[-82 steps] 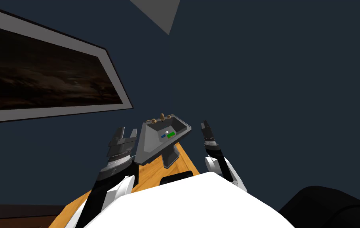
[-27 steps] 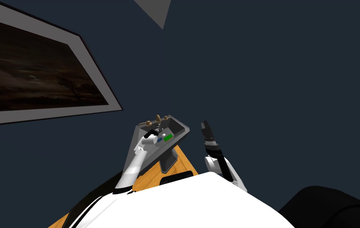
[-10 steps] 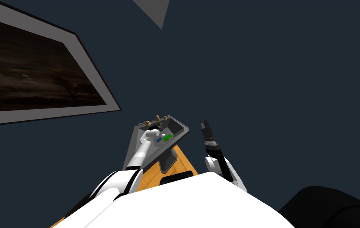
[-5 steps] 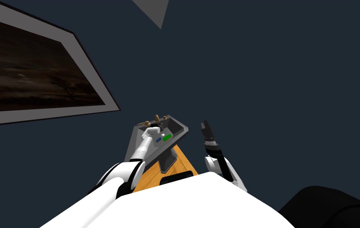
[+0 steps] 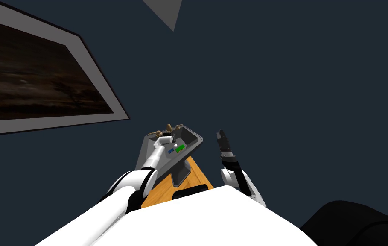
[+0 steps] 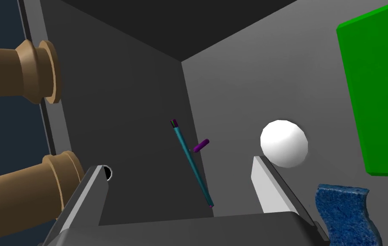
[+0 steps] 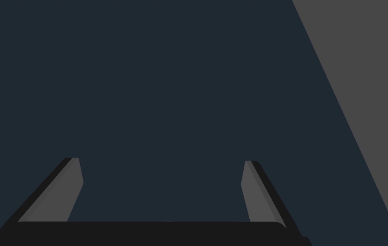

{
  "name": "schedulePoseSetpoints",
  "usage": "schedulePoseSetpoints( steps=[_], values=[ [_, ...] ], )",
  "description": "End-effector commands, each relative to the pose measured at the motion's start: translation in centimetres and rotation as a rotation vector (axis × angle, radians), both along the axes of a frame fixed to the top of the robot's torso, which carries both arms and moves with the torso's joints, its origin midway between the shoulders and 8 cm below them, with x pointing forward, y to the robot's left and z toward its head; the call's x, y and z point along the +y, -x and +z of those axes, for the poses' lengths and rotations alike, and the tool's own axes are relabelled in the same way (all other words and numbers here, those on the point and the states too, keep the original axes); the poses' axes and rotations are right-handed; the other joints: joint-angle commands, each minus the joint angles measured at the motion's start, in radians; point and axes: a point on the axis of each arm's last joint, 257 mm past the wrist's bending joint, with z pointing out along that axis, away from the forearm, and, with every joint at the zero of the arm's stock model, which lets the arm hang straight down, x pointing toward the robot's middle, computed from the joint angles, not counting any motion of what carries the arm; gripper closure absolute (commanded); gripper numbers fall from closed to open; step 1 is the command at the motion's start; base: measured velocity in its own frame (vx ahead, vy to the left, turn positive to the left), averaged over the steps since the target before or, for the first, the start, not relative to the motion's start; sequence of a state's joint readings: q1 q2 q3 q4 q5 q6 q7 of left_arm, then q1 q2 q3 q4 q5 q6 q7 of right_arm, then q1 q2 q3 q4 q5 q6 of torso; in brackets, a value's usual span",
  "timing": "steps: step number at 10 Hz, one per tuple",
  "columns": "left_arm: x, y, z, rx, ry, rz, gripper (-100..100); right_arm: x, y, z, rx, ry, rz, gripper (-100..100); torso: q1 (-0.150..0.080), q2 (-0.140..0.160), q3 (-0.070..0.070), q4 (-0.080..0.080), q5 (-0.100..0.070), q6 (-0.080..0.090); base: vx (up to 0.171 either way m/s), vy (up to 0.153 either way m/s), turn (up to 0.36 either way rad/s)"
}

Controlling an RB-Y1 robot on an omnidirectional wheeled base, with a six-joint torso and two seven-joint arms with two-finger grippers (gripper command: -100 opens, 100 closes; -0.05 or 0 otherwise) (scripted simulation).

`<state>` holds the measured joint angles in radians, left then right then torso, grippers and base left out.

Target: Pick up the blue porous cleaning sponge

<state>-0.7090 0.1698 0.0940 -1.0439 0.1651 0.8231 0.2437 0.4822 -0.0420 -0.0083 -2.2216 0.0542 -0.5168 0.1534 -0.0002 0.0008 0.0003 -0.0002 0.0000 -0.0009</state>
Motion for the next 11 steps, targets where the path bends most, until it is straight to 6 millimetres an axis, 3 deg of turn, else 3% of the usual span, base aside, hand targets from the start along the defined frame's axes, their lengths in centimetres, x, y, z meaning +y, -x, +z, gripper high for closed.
schedulePoseSetpoints(
  steps=[1,7,11],
  values=[
    [0.2,0.0,-0.5,0.043,0.003,0.008,-100,0.0,0.0,0.0,0.000,0.000,0.000,0,0.000,0.000,0.000,0.000,0.000,0.000,0.000,0.000,0.000],
    [1.2,1.3,-3.1,0.183,0.015,0.042,-100,0.0,0.0,0.0,0.000,0.000,0.000,0,0.001,-0.001,0.000,0.000,0.000,0.000,0.003,0.002,0.008],
    [2.5,3.1,-5.5,0.318,0.035,0.090,-100,0.0,0.0,0.0,0.000,0.000,0.000,0,0.000,0.000,0.000,0.000,0.000,0.000,-0.002,-0.002,-0.007]
  ],
)
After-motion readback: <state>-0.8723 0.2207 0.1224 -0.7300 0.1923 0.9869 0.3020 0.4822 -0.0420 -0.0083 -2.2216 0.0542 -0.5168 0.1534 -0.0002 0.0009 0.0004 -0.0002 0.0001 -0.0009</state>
